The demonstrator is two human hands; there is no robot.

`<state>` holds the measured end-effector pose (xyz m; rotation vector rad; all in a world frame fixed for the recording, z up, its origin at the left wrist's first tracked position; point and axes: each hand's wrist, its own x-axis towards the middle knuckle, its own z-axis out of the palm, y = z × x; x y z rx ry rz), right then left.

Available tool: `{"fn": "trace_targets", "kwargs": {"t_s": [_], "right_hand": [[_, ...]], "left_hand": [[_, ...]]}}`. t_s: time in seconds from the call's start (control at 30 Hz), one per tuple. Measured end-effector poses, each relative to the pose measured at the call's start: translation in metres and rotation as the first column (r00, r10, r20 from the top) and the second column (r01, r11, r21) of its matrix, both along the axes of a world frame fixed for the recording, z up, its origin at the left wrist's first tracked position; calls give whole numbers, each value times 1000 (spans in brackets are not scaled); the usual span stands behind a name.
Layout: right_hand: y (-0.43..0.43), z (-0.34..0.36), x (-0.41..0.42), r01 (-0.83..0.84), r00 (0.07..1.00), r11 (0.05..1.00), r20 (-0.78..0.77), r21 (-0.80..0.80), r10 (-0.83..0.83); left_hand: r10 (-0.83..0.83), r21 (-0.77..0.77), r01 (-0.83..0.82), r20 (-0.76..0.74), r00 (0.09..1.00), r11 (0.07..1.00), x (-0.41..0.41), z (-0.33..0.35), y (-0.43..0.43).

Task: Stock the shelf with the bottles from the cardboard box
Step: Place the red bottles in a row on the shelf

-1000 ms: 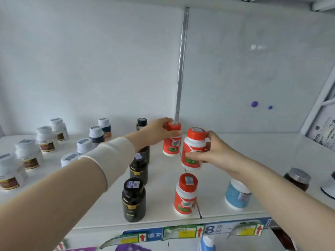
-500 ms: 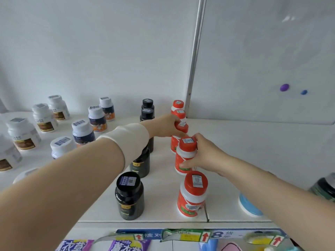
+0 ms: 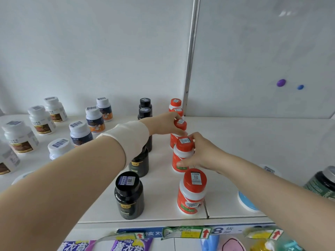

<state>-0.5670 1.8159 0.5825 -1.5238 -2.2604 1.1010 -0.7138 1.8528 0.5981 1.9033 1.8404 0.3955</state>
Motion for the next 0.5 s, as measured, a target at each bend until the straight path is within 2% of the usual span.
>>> {"fn": "trace_targets", "kwargs": {"t_s": [0.17, 0.3, 0.4, 0.5], "right_hand": [[1, 24, 18, 37, 999, 999, -8, 37, -36], [-13, 50, 28, 44, 997, 985, 60, 166, -55], [-38, 64, 29, 6, 994, 955, 102, 297, -38], [-71, 65, 22, -54, 988, 901, 152, 429, -13]], "left_hand": [[-1, 55, 3, -34, 999, 998, -3, 23, -11], [55, 174, -10, -253, 966, 985, -8, 53, -44], [146, 286, 3, -501, 853, 958, -12, 72, -87], [230, 352, 63, -727, 647, 934, -15, 77, -138]]}}
